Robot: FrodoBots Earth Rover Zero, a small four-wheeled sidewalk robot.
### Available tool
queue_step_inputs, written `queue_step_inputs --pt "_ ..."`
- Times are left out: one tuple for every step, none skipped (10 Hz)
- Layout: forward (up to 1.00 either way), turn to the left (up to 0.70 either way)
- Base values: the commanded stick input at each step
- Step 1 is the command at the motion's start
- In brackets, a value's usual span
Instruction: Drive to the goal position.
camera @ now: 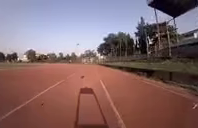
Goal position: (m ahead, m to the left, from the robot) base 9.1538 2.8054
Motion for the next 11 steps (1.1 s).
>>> queue_step_inputs --pt "0.70 0.00" --pt "0.70 0.00" --pt "0.70 0.00" --pt "0.70 0.00" --pt "0.70 0.00" --pt "0.70 0.00" --pt "0.70 0.00" --pt "0.70 0.00" --pt "0.70 0.00" --pt "0.70 0.00" --pt "0.70 0.00"
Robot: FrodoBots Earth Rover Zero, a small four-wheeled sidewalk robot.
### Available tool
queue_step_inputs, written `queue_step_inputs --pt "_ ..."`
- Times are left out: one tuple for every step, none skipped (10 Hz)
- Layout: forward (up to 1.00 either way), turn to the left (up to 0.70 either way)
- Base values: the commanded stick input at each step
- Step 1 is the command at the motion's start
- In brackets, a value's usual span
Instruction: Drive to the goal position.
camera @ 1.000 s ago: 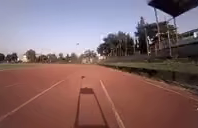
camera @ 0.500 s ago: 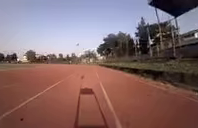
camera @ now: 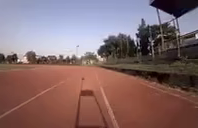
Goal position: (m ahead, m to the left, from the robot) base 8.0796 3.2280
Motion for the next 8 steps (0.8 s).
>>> queue_step_inputs --pt "0.70 0.00" --pt "0.70 0.00" --pt "0.70 0.00" --pt "0.70 0.00" --pt "0.70 0.00" --pt "0.70 0.00" --pt "0.70 0.00" --pt "0.70 0.00"
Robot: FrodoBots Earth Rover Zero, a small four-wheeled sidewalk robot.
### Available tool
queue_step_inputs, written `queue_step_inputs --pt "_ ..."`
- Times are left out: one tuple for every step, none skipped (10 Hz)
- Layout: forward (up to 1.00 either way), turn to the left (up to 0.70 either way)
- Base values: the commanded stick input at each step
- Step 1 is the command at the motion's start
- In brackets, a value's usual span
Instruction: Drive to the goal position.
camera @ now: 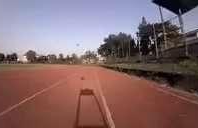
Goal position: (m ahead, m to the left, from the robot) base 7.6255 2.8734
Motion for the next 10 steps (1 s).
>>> queue_step_inputs --pt "0.70 0.00" --pt "0.70 0.00" --pt "0.70 0.00" --pt "0.70 0.00" --pt "0.70 0.00" --pt "0.70 0.00" --pt "0.70 0.00" --pt "0.70 0.00" --pt "0.70 0.00" --pt "0.70 0.00"
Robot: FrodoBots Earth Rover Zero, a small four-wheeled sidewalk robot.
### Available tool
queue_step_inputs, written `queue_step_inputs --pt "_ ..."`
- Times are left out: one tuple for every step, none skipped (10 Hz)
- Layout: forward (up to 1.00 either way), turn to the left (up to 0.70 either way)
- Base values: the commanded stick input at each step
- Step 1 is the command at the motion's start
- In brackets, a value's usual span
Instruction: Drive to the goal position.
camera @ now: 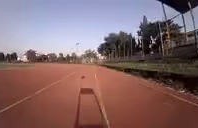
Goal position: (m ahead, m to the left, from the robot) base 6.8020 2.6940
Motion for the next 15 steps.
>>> queue_step_inputs --pt "0.70 0.00" --pt "0.70 0.00" --pt "0.70 0.00" --pt "0.70 0.00" --pt "0.70 0.00" --pt "0.70 0.00" --pt "0.70 0.00" --pt "0.70 0.00" --pt "0.70 0.00" --pt "0.70 0.00" --pt "0.70 0.00" --pt "0.70 0.00" --pt "0.70 0.00" --pt "0.70 0.00" --pt "0.70 0.00"
